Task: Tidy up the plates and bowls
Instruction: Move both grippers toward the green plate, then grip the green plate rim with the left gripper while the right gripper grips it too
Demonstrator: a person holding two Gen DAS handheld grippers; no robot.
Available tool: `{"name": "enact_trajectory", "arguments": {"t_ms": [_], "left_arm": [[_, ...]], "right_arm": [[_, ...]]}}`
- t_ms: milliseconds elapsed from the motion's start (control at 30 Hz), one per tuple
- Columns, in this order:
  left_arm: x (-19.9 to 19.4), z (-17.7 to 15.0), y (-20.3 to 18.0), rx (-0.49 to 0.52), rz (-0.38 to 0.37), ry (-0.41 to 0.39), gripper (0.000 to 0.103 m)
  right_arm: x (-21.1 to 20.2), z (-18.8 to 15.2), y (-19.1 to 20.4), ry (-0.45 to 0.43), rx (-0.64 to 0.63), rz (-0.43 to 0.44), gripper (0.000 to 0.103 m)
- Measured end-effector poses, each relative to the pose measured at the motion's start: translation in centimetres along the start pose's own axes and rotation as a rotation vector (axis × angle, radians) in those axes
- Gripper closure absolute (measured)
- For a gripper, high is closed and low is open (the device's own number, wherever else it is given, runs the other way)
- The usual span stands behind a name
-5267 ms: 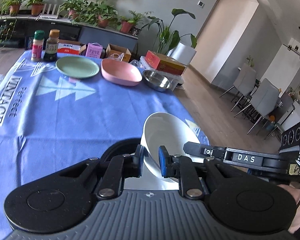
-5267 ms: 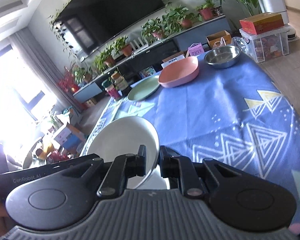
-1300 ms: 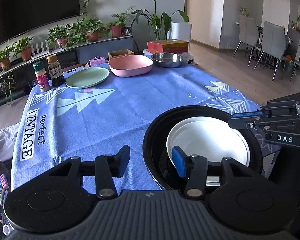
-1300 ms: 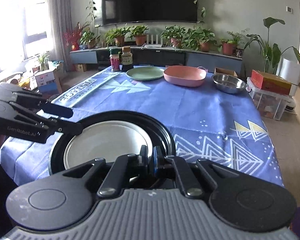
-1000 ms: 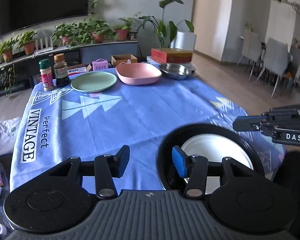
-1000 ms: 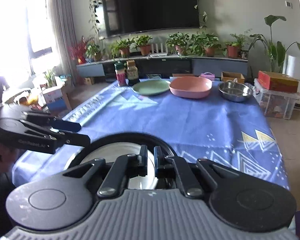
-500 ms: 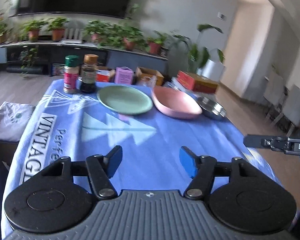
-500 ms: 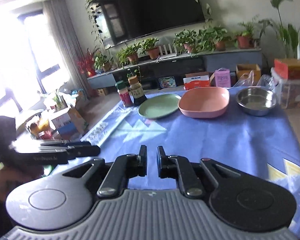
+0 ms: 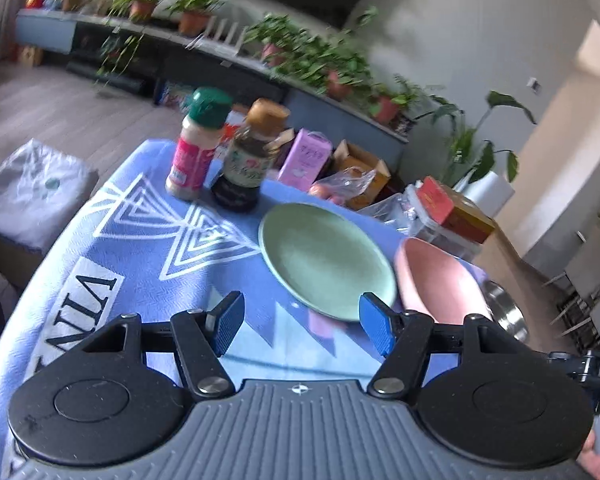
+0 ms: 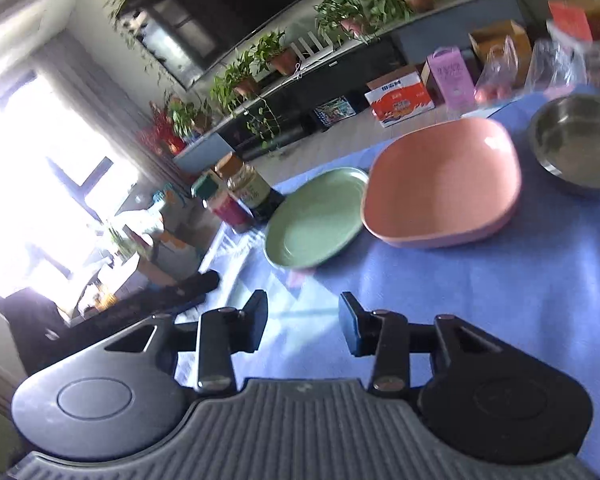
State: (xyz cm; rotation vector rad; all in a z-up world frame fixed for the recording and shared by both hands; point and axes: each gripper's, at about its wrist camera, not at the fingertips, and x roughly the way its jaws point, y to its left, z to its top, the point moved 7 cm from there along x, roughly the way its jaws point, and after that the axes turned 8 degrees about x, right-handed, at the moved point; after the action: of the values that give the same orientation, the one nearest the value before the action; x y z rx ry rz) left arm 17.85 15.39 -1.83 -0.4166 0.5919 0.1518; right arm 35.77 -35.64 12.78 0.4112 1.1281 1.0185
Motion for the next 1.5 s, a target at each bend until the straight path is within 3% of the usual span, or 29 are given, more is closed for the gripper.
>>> {"name": "enact_trajectory", "arguments": {"t_ms": [267,400,800,900,1233,1500], "left_arm": [[3.2,0.5,0.9,-0.069,-0.030,0.045,0.044],[4.1,0.6,1.2,-0.059,-0.017,0.051,0.045],[6.1,0.7,1.3,-0.079,-0.039,0.049,0.074],[6.4,0.5,1.3,-0.062,-0.027,0.048,0.089],[4.5,-0.1,2.3,0.018,-0.037,0.118,0.091],[3.2,-0.8,2.8,0.059,-0.077,0.177,0.091]], "right_arm": [[2.9,1.1,-1.3,0.017,0.197,0.050,0.014],[3.6,1.6,-1.9,0.016,0.211,0.050,0.014],[4.2,1.9,-2.8,0.004,0.196,0.043,0.014],[4.0,1.7,-3.0,0.000,0.207,0.039,0.014],[4.2,2.5,-3.2,-0.008,0.199,0.015,0.014],[5.1,2.1,-2.5,0.013,0.116,0.000,0.015]]}}
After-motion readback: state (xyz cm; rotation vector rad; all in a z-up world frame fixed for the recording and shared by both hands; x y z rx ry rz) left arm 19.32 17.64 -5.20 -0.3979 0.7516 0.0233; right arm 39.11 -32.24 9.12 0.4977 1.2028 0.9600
